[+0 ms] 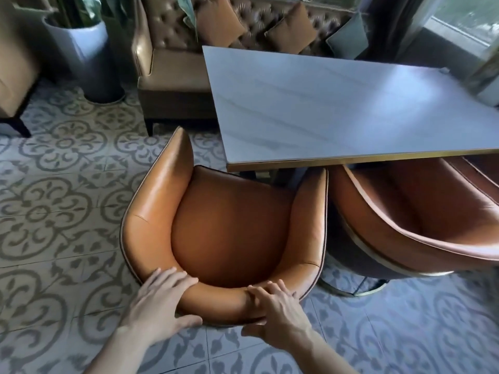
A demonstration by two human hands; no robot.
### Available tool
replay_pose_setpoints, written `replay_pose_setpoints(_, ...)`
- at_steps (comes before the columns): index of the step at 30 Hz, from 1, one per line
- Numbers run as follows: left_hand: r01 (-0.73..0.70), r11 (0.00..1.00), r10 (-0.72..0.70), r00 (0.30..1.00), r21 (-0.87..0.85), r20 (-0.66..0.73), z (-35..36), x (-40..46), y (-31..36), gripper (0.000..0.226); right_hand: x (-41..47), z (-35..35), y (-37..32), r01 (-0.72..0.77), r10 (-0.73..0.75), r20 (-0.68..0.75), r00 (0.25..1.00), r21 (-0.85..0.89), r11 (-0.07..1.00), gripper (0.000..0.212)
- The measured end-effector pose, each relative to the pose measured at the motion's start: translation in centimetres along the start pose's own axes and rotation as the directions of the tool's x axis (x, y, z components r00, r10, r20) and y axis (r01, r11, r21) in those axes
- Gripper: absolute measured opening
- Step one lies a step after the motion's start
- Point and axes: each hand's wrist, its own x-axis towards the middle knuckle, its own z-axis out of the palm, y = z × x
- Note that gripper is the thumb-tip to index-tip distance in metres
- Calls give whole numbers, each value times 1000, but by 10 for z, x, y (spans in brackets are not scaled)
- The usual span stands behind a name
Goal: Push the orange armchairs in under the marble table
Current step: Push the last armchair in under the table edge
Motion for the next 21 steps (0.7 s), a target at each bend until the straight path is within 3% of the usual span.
replay_pose_setpoints(6, -10, 998, 12, 999, 56, -47, -1, -6, 6, 93, 5, 13, 1, 5, -14, -68, 998, -129, 992, 81)
replay_pose_setpoints(13, 39, 999, -38, 996, 10, -81, 3, -10, 22, 84, 0, 13, 17, 34, -46, -107, 993, -106, 994, 66)
replay_pose_setpoints(21, 107, 994, -105, 988, 10, -116, 29, -16, 93, 88, -18, 2, 84, 91, -99, -74, 992, -104, 990, 70)
